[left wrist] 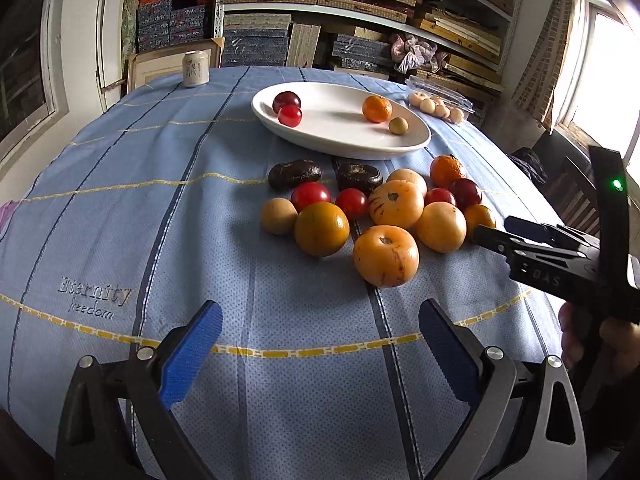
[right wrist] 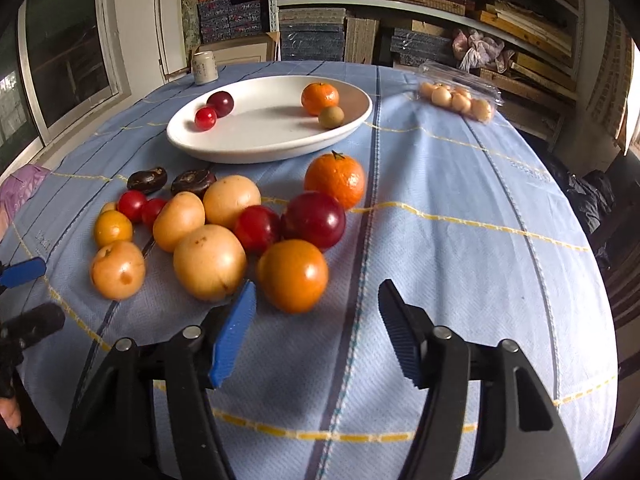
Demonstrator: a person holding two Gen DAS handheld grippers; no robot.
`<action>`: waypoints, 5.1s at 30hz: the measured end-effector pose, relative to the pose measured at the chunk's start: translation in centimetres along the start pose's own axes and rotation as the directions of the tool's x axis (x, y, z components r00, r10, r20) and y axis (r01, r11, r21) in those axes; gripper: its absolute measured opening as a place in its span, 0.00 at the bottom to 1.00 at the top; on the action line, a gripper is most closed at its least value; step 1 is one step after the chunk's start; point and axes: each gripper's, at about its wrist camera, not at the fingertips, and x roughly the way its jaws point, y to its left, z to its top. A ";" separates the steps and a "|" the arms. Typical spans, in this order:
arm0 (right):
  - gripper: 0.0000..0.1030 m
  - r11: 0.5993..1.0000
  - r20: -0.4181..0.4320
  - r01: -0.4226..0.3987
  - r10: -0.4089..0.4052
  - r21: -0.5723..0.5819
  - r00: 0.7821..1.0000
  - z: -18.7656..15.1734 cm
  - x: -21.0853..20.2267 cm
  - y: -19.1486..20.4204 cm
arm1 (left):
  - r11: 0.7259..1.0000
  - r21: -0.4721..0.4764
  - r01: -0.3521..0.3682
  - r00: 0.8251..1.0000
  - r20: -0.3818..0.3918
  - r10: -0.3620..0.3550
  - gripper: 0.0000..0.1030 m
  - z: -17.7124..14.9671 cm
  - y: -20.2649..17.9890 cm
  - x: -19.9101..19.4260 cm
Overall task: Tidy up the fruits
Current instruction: 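Grasp a yellow-orange persimmon with the left tool while the right tool grasps an orange persimmon, then carry the persimmons toward the white plate with both tools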
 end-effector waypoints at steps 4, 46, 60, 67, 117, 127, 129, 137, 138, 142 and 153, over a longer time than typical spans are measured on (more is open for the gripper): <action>0.46 1.000 -0.014 0.008 -0.008 -0.013 1.000 0.8 1.2 0.5 | 1.000 -0.006 -0.004 1.000 -0.005 0.004 0.96 0.0 0.1 0.1; 0.37 1.000 0.113 0.012 -0.009 -0.021 0.993 0.0 -1.6 0.9 | 0.995 0.098 -0.010 0.999 -0.037 0.014 0.43 2.0 -4.6 5.0; 0.40 1.000 0.056 -0.004 0.006 -0.029 0.998 0.0 -0.7 0.6 | 0.998 0.065 0.016 0.999 -0.036 -0.014 0.43 3.3 -4.7 5.9; 0.46 0.997 0.033 0.009 -0.007 -0.079 0.999 -0.5 -0.7 0.5 | 0.997 0.078 0.011 1.000 -0.020 -0.009 0.43 2.8 -4.1 5.2; 0.37 0.995 0.017 0.000 0.001 -0.102 1.000 -1.1 -1.0 1.0 | 0.999 0.039 0.026 1.000 -0.018 -0.025 0.43 2.4 -3.0 4.6; 0.37 0.996 0.050 -0.028 0.033 -0.089 0.998 -0.8 -2.8 1.1 | 0.999 0.029 0.025 1.000 0.011 -0.026 0.43 2.1 -2.4 2.8; 0.37 0.995 0.062 -0.033 0.038 -0.091 0.997 -0.4 -3.4 1.1 | 0.999 0.034 0.025 0.999 0.023 -0.026 0.43 2.4 -2.4 2.4; 0.37 0.994 0.124 -0.019 0.033 -0.111 0.992 2.6 -5.5 0.7 | 0.999 0.044 0.024 0.998 0.064 -0.027 0.43 5.2 -2.4 1.1; 0.37 0.994 0.131 -0.015 0.029 -0.112 0.991 3.1 -5.6 0.5 | 0.999 0.044 0.023 0.997 0.067 -0.026 0.43 5.7 -2.3 1.1; 0.37 0.993 0.163 -0.008 0.028 -0.117 0.986 5.2 -6.3 0.1 | 0.999 0.051 0.009 0.996 0.092 -0.014 0.43 8.0 -2.3 1.0; 0.37 0.992 0.182 -0.020 0.042 -0.124 0.982 11.5 -4.3 -0.4 | 0.998 0.056 -0.020 0.996 0.091 0.015 0.43 14.3 -1.6 4.1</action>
